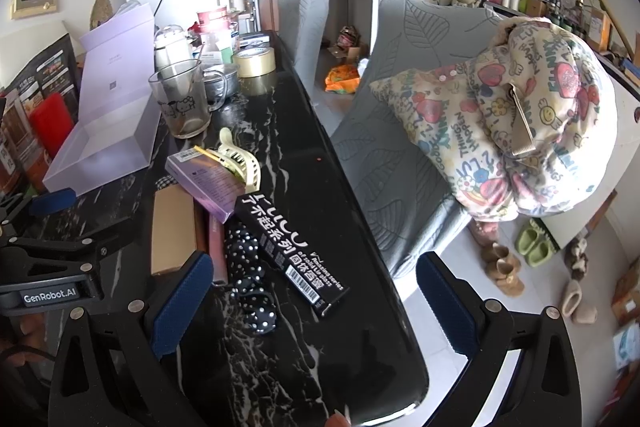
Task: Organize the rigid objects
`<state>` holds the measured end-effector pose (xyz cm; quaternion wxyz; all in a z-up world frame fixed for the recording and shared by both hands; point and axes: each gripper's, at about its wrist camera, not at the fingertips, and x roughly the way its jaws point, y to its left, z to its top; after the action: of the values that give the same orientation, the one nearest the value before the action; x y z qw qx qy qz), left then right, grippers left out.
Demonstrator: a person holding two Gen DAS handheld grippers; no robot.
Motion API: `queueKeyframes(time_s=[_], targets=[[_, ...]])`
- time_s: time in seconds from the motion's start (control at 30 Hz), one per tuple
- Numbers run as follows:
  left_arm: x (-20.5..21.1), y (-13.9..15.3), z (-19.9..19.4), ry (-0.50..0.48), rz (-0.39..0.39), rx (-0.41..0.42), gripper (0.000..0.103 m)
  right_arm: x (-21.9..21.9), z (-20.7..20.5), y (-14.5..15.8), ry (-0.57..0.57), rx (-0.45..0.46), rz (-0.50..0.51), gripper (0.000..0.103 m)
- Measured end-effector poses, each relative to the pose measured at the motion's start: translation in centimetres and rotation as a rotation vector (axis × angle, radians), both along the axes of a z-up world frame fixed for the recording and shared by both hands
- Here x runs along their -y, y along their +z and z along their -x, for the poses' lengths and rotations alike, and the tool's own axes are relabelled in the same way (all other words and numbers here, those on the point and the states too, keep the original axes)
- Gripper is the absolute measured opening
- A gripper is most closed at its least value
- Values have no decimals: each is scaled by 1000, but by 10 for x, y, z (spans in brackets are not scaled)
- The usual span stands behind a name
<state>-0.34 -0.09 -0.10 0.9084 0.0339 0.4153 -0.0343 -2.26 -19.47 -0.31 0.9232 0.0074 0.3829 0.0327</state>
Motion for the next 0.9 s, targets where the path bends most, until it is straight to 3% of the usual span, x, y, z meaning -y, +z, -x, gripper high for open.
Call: queueKeyframes(time_s=[0.9], targets=[[2,1,5,-8,15,-4,103,1,1,-2,-2,-8,-12,103]])
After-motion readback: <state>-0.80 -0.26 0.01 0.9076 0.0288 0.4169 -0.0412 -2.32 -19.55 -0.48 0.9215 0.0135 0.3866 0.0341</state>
